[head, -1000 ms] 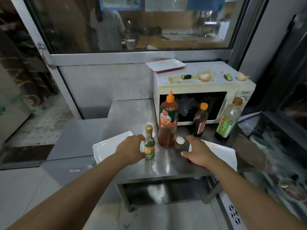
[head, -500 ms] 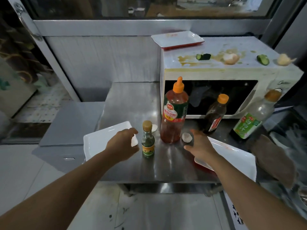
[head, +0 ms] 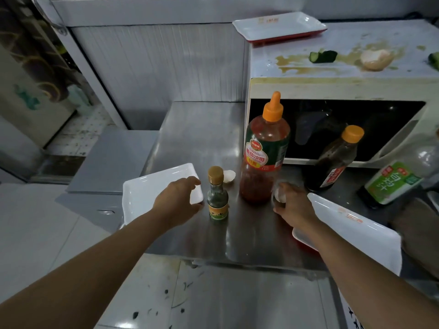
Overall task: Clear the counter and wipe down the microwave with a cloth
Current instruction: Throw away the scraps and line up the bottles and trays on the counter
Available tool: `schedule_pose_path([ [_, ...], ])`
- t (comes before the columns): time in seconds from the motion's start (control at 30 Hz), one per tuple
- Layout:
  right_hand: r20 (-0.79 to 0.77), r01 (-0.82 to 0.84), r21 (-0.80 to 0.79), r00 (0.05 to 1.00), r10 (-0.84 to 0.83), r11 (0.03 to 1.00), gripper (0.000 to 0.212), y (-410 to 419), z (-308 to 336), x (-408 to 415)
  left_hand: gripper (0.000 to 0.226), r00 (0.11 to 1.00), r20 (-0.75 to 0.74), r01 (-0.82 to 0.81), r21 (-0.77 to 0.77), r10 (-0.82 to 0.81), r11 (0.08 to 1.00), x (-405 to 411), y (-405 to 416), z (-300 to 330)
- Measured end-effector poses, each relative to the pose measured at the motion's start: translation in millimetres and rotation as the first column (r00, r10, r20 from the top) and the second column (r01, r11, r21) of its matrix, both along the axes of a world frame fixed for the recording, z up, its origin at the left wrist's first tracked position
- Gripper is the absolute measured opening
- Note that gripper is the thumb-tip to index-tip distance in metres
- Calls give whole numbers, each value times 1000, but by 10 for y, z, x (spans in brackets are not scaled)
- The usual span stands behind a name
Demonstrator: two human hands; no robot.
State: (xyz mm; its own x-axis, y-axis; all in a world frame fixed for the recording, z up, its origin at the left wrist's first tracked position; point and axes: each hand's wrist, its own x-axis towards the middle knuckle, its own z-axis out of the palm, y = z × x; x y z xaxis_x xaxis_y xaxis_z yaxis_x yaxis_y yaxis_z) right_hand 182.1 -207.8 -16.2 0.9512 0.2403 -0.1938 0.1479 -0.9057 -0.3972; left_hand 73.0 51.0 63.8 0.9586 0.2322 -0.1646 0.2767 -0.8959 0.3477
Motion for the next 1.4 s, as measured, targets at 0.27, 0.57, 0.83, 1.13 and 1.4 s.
schedule_pose_path([
  [0.27, 62, 23, 14, 998, -24, 1000, 42, 45, 21, -8, 63, 1000, -1, 26, 4, -26, 1000, 32, 63, 5],
  [0.57, 86, 182, 159, 977, -197, 970, 38, 124, 295, -263, 62, 990, 24, 142, -83, -141, 986, 189, 234, -15],
  [0.83, 145, 339, 140, 922, -358, 930, 38, 413, 643, -670, 58, 919, 72, 395, -122, -389, 911, 468, 596, -83],
  [1.13, 164, 459, 86, 869, -467, 884, 41, 738, 725, -1028, 55, 836, 21, 545, -146, -548, 826, 793, 775, -201],
  [1.4, 199, 499, 85, 840, -505, 863, 40, 825, 654, -1030, 52, 801, 50, 597, -159, -597, 787, 1078, 561, -396],
])
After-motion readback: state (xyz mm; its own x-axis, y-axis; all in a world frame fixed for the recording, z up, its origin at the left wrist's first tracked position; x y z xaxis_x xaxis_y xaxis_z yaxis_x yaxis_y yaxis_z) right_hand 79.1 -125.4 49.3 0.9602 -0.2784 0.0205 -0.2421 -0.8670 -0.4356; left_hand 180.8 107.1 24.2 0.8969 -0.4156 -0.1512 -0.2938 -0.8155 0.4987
